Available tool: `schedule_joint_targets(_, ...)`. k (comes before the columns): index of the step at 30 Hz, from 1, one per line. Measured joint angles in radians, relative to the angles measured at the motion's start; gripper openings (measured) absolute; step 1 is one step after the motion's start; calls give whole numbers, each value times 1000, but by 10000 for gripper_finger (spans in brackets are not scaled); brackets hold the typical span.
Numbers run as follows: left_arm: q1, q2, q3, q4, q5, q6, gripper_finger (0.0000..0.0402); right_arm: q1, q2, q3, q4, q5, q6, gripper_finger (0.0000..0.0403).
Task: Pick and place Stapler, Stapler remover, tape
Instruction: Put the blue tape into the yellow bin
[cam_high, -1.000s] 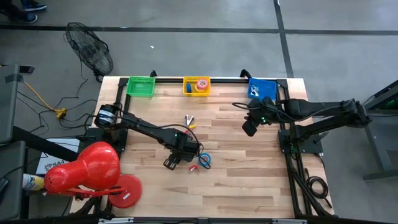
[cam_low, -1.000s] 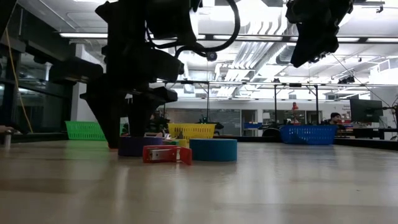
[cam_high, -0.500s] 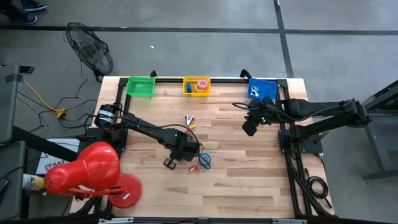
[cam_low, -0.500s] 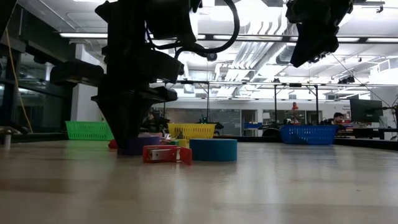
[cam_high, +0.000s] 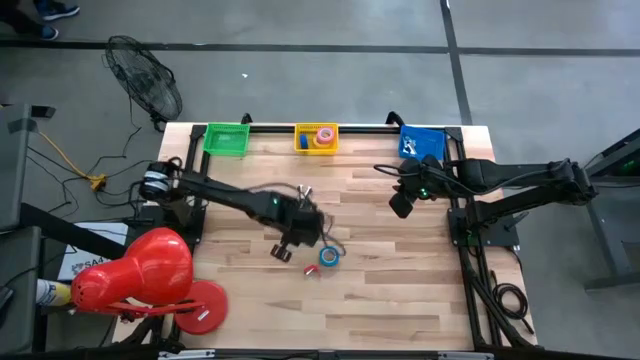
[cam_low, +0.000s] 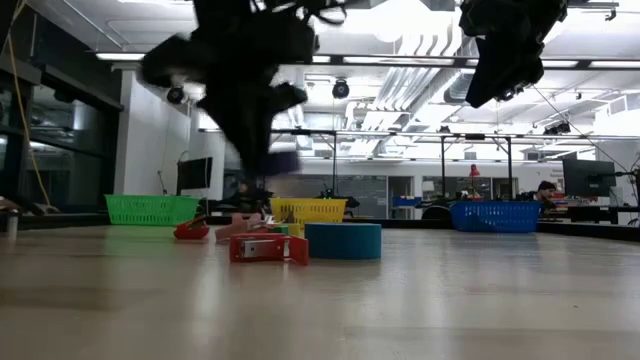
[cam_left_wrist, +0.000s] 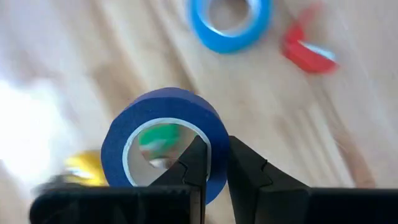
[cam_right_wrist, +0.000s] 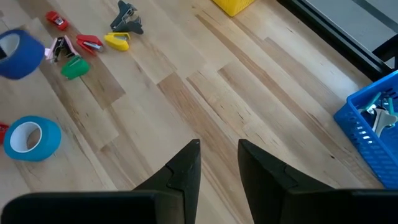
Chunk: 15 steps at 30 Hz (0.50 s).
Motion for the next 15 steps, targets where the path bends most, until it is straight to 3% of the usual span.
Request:
schedule_joint_targets(7,185,-80,4,101,63,58,31,0,0,0,4,21,-9,99)
schedule_joint_targets(15,430,-96,3,274,271,41,31,0,0,0,9,26,-47,99)
